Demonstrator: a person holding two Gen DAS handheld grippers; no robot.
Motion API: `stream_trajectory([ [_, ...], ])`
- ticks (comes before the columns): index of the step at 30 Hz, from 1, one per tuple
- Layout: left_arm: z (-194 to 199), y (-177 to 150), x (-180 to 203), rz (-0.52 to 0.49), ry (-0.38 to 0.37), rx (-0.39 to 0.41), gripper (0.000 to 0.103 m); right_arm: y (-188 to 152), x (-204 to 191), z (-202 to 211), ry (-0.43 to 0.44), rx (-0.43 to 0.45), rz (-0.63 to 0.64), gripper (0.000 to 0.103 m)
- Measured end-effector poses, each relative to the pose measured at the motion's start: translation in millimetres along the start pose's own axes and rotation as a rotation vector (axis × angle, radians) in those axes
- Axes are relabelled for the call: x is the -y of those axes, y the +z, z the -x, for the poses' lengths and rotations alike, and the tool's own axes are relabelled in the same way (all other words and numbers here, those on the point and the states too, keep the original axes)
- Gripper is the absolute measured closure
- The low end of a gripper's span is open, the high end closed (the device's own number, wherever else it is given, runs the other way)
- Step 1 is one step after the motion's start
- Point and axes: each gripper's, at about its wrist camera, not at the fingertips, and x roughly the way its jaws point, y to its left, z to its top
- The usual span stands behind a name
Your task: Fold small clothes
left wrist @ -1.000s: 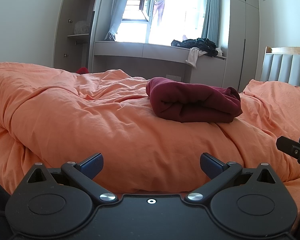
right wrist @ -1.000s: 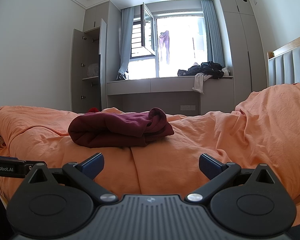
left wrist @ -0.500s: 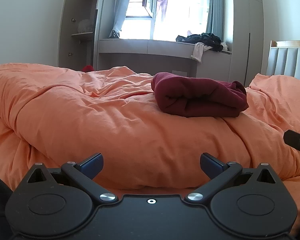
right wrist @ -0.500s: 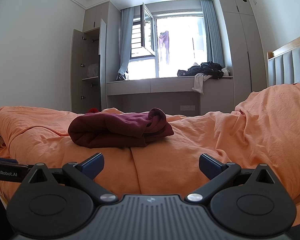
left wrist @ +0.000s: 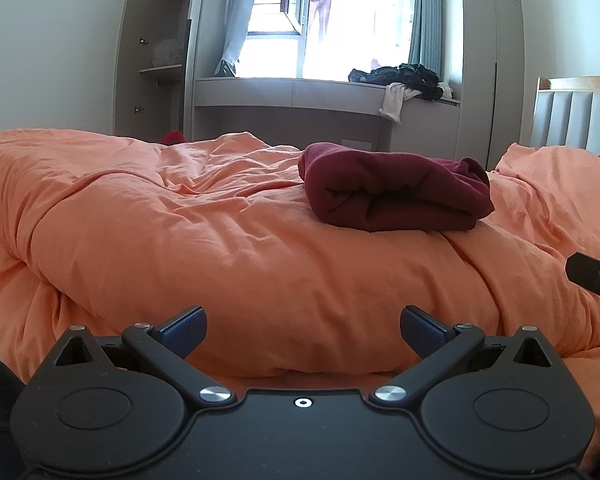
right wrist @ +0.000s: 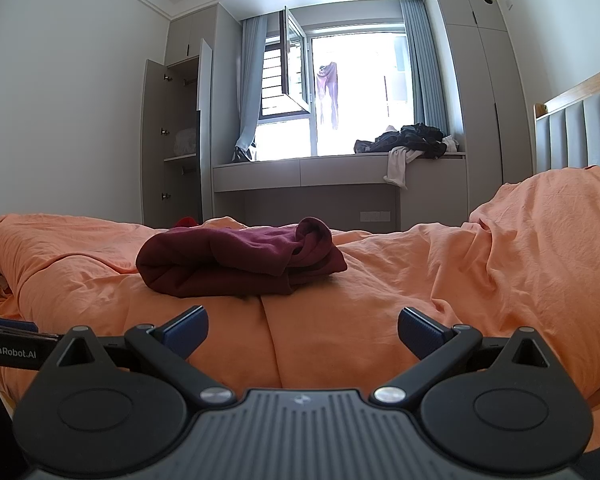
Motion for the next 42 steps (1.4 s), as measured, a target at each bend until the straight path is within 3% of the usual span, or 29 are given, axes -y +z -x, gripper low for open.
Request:
stream_trajectory([
  [42,-1.0,-1.2,1.2,-0.017,-0.012,-0.004,0.0,-0.2,0.7,0.1,0.0,0.0,-0.001,0.0],
])
